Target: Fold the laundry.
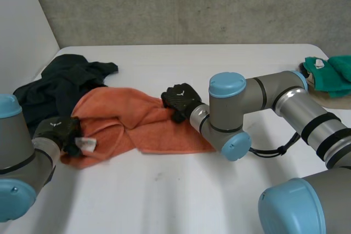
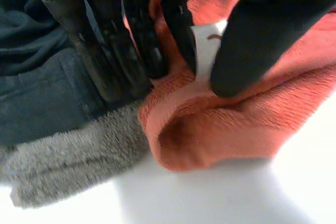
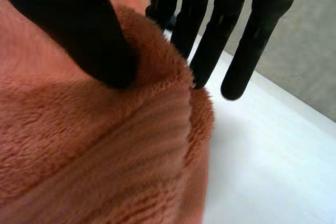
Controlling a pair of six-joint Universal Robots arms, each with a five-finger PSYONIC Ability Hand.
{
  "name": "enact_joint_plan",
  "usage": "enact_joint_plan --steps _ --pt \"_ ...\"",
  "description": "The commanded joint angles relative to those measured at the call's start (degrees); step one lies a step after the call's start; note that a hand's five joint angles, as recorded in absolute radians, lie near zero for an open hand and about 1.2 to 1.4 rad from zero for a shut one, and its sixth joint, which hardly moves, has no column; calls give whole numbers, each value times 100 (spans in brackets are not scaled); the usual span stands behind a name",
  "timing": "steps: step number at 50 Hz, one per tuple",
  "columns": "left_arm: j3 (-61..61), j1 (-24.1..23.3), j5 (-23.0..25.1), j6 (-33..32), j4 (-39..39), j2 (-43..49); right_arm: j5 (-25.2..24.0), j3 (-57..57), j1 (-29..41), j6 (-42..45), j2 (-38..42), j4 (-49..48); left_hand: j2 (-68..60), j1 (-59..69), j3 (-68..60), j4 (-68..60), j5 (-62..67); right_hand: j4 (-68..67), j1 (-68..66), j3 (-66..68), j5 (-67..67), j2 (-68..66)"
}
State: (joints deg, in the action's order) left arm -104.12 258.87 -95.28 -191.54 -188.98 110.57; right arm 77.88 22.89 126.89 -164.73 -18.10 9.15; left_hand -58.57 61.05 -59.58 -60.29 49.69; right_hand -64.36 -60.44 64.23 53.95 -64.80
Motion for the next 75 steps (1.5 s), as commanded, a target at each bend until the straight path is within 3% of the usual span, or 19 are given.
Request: enact_joint_plan --steps 1,9,15,19,23,30,37,42,46,53,58,63,68,72,74,75 --pt "408 -38 -18 -103 -394 -201 771 381 -234 29 -517 -202 -2143 1895 -2042 -1971 2031 -1564 -1956 1577 1605 -1520" --pt "1156 -451 536 170 -342 -1099 580 1805 -867 108 -2327 -379 -2143 1895 -2042 -1971 2031 -1564 -1956 1577 1605 -1520" --pt "1833 -759 326 433 18 -1565 281 3150 -1385 520 -4111 -431 -2143 1895 -2042 -1971 2031 -1564 -1956 1577 1605 -1520" --pt "2149 -838 115 626 641 -1706 -166 4054 -1842 1397 -5341 -283 -2143 1895 -2042 -1971 2031 -1564 -1956 1577 1605 -1520" --pt "2133 -864 88 785 1072 -1645 -378 4574 -2264 2197 -5914 182 -2143 1895 -2042 -1971 2031 -1564 -1956 1577 1605 -1520" --pt "2062 -1057 124 803 1276 -856 -668 5268 -2669 3411 -5934 939 -2143 1895 -2042 -1971 2031 -1564 -1956 1577 1605 -1520" --pt "2729 -1146 27 777 1012 323 -528 5350 -2617 3598 -5091 484 -2143 1895 -2042 -1971 2031 -1564 -1956 1577 1605 -1520" --pt "4315 -1120 -192 715 583 1061 102 4334 -2564 3160 -4186 -901 -2143 1895 -2042 -1971 2031 -1564 -1956 1577 1605 -1520" --pt "5610 -1111 -307 662 248 1230 658 3426 -2494 2535 -3929 -2064 -2143 1895 -2042 -1971 2031 -1564 -1956 1577 1605 -1520" --pt "6492 -1181 -272 689 -543 976 379 3589 -2362 1472 -4341 -3786 -2143 1895 -2042 -1971 2031 -1564 -1956 1577 1605 -1520" --pt "5834 -1207 -254 671 -439 677 -140 4442 -2423 1505 -4772 -3587 -2143 1895 -2042 -1971 2031 -1564 -1956 1577 1605 -1520" --pt "4385 -1128 -237 662 -280 264 -527 5523 -2581 2049 -5194 -2578 -2143 1895 -2042 -1971 2031 -1564 -1956 1577 1605 -1520" --pt "2516 -1154 -245 654 -333 8 -826 6883 -2801 3461 -5327 -1392 -2143 1895 -2042 -1971 2031 -1564 -1956 1577 1605 -1520" --pt "1554 -1233 -245 618 -517 122 -827 7572 -2924 4536 -5090 -1029 -2143 1895 -2042 -1971 2031 -1564 -1956 1577 1605 -1520" --pt "1316 -1269 -263 601 -614 236 -792 7713 -2951 4766 -4993 -1046 -2143 1895 -2042 -1971 2031 -5 -397 19 46 38" --pt "1150 -1295 -272 557 -666 350 -748 7766 -2977 4766 -4923 -1090 -2143 1895 -2042 -1971 2031 1768 1376 -1755 -1727 1812"
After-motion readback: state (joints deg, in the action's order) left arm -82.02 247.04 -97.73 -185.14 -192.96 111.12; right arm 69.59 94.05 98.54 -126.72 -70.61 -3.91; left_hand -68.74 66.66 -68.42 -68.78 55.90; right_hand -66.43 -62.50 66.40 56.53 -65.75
